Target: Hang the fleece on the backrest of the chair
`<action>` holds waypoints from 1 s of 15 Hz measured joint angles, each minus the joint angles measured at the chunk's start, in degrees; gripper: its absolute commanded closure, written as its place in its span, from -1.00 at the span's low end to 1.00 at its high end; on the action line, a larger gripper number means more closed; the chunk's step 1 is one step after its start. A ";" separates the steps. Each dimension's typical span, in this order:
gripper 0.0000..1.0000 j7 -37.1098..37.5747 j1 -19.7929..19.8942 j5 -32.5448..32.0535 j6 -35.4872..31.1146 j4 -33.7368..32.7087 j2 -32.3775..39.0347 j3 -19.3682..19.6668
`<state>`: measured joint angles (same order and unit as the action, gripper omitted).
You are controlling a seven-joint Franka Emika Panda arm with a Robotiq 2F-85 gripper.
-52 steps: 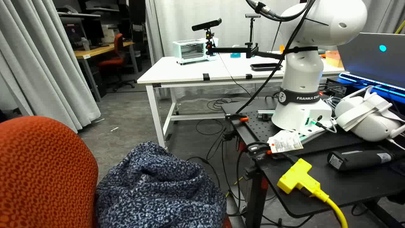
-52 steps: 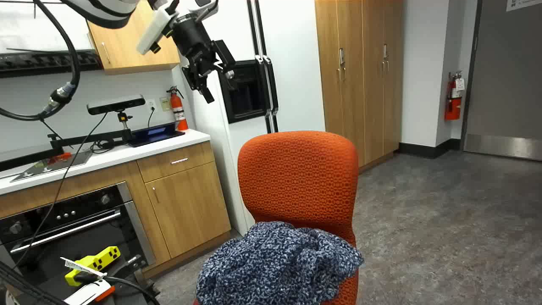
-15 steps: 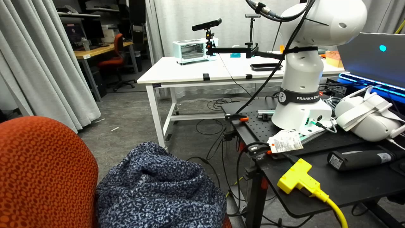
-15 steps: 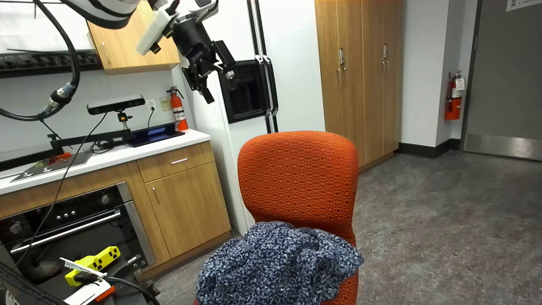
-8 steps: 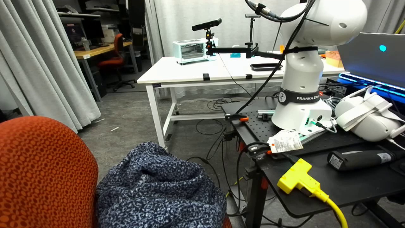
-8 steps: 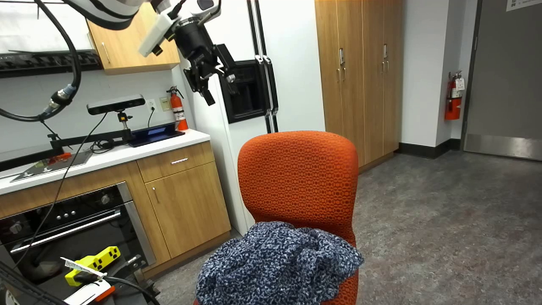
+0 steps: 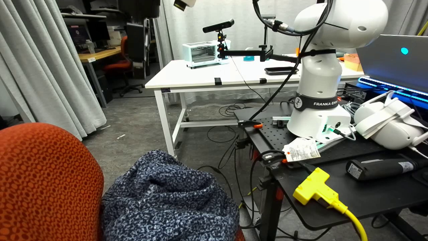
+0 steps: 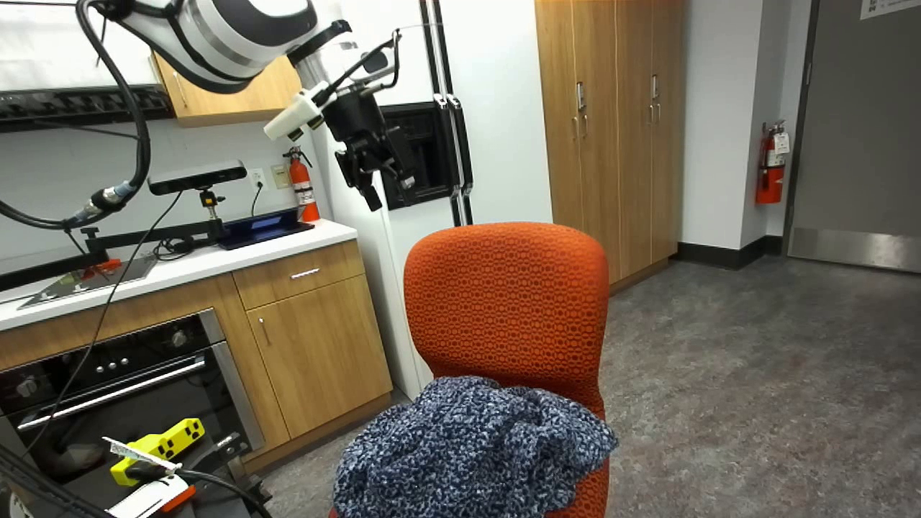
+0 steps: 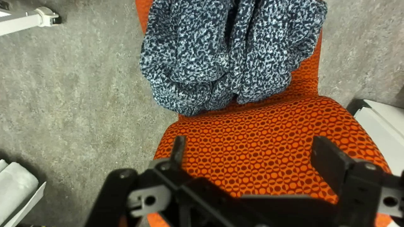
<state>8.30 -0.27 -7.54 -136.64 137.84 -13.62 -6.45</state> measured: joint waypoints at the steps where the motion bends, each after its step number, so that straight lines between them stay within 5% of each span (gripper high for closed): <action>1: -1.00 0.43 0.00 0.05 -1.48 0.51 1.33 0.06; 9: -1.00 1.95 -0.01 0.13 -5.50 -0.79 15.36 0.33; 15: -1.00 1.95 -0.09 0.12 -5.49 -0.91 15.13 0.36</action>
<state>10.25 -0.36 -7.42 -142.13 136.93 1.50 -6.08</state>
